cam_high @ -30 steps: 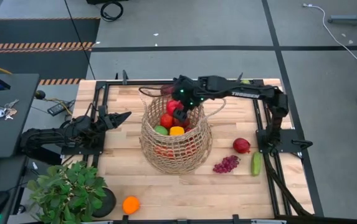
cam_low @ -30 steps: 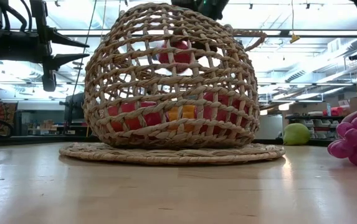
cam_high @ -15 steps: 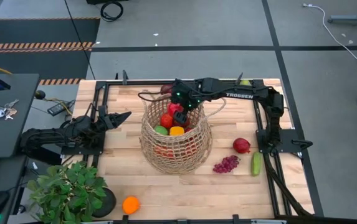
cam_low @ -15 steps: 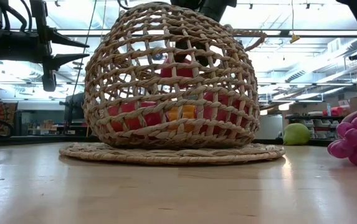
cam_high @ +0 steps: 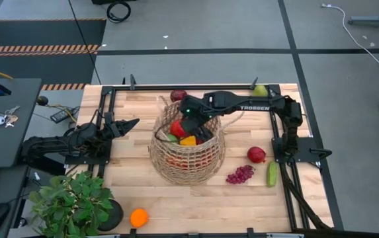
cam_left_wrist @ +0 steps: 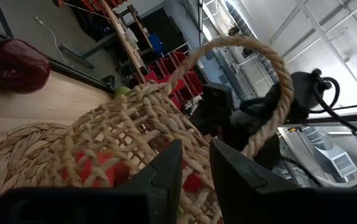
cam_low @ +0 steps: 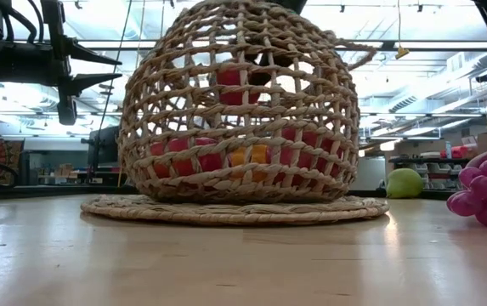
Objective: Build produce basket
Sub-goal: Put the red apple into the basket, then put the red pomegranate into the basket
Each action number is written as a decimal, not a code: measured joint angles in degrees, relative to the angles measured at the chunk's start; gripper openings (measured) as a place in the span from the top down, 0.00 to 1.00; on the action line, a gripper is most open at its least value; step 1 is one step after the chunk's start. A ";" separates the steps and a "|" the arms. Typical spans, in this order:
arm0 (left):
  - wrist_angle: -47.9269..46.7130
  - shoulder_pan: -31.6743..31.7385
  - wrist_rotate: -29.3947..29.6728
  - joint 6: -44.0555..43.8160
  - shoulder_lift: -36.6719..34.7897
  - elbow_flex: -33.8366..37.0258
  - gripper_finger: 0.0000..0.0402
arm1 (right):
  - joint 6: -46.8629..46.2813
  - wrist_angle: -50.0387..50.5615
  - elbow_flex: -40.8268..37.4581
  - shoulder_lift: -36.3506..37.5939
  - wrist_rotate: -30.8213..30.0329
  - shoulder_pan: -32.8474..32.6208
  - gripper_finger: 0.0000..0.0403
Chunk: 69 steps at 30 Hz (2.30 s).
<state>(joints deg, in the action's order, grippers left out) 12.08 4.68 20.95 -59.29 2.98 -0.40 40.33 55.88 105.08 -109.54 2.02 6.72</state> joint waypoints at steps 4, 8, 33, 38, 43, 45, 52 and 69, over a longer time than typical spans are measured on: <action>0.00 0.00 -0.01 0.00 0.00 0.00 0.77 | 7.35 -1.94 0.00 0.00 -3.13 -0.71 0.11; 0.00 -0.01 0.00 0.00 0.00 0.00 0.78 | 6.99 -3.75 -0.02 0.00 -3.68 -0.65 0.11; 0.00 0.01 0.00 0.00 0.00 -0.02 0.77 | -23.27 -2.23 -4.14 0.37 0.59 1.46 0.01; 0.02 -0.01 -0.01 0.01 0.00 0.00 0.78 | -24.91 -0.29 2.56 0.45 -0.98 1.61 0.01; 0.02 -0.01 -0.02 0.00 0.00 -0.02 0.77 | -28.97 4.49 13.56 0.51 -0.96 2.55 0.01; 0.02 0.00 -0.02 0.02 0.00 0.00 0.78 | -30.94 5.82 17.95 0.52 -0.96 2.91 0.01; 0.02 0.00 -0.04 0.01 0.00 -0.01 0.79 | -37.12 11.94 29.06 3.18 1.72 1.91 0.01; 0.07 0.01 0.00 -0.04 0.00 -0.01 0.78 | -60.52 24.70 23.41 16.23 -7.93 -19.06 0.02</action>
<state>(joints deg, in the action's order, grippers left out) 12.14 4.69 20.95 -59.33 2.98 -0.41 -20.19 80.59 128.48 -93.30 -5.91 -12.35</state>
